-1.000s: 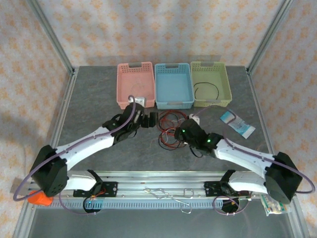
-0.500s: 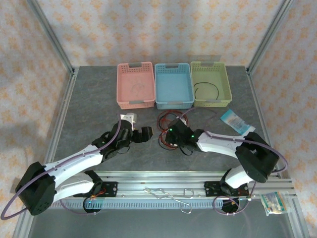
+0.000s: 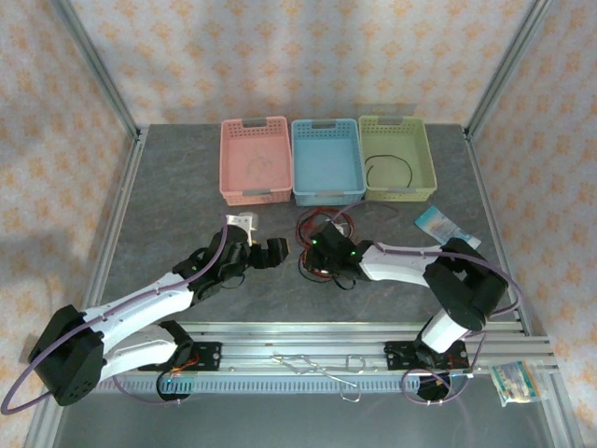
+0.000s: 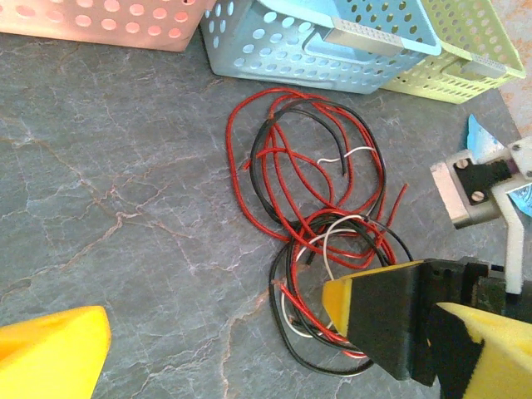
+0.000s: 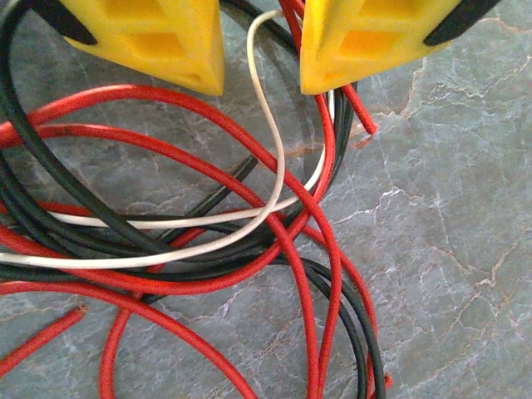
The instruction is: Untangle the cables
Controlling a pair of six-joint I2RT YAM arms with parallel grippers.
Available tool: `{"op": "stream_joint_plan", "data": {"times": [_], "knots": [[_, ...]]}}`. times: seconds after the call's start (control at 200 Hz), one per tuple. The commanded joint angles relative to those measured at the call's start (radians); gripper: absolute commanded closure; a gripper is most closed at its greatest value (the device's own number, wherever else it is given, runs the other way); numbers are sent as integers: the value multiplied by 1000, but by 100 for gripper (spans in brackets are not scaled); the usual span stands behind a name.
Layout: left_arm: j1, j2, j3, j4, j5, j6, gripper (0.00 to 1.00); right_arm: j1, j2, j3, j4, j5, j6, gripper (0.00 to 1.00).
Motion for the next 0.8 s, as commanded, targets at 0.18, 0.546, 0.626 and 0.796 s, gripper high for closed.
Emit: {"op": "stream_joint_plan", "data": {"times": [0.18, 0.546, 0.626, 0.796], "knots": [[3, -7, 25, 9, -19, -9, 3, 6, 26, 32, -12, 33, 8, 77], [2, -141, 3, 127, -6, 3, 5, 49, -89, 12, -59, 163, 65, 97], [2, -157, 14, 126, -11, 14, 5, 61, -176, -2, -61, 205, 65, 100], [3, -221, -3, 188, -5, 14, 6, 64, -367, 0, -89, 251, 20, 100]]}}
